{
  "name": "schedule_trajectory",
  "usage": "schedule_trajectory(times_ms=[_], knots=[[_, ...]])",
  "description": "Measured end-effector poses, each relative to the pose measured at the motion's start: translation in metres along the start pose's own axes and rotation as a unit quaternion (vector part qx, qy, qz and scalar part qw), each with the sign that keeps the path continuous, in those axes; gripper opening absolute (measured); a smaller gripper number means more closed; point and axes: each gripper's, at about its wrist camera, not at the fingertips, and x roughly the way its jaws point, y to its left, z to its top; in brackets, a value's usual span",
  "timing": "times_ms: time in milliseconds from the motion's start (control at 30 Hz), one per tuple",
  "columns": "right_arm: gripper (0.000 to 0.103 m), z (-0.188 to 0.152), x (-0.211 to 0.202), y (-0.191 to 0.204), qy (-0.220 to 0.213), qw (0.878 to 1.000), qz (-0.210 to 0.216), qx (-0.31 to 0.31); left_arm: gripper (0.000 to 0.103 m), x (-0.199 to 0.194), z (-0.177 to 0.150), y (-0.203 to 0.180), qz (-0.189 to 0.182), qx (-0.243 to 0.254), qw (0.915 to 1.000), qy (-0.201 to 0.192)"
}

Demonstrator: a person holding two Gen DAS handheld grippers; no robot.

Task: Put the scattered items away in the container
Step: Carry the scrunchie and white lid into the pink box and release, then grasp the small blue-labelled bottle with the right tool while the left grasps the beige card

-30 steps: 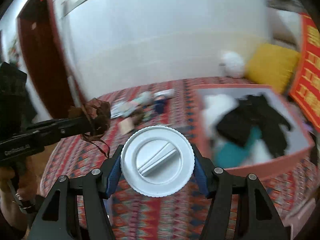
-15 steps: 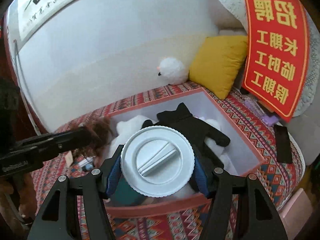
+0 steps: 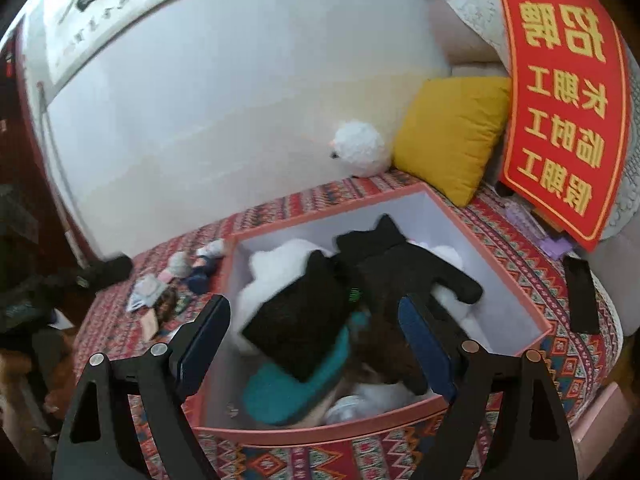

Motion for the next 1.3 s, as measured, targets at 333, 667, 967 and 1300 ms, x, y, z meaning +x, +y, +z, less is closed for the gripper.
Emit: schedule_trajectory(times_ms=[333, 667, 967, 1300], knots=[[0.091, -0.031, 0.009, 0.124, 0.036, 0.993, 0.083, -0.081, 0.096, -0.047, -0.057, 0.129, 0.147, -0.085, 0.9854, 0.008], [0.091, -0.094, 0.113, 0.211, 0.158, 0.974, 0.097, -0.132, 0.096, -0.023, -0.097, 0.236, 0.225, -0.138, 0.9633, 0.049], [0.091, -0.145, 0.230, 0.206, 0.274, 0.953, 0.076, -0.109, 0.096, 0.053, -0.104, 0.286, 0.248, -0.173, 0.9490, 0.089], [0.090, -0.134, 0.284, 0.215, 0.199, 0.969, 0.032, -0.145, 0.098, 0.090, -0.094, 0.287, 0.275, -0.097, 0.9537, 0.073]])
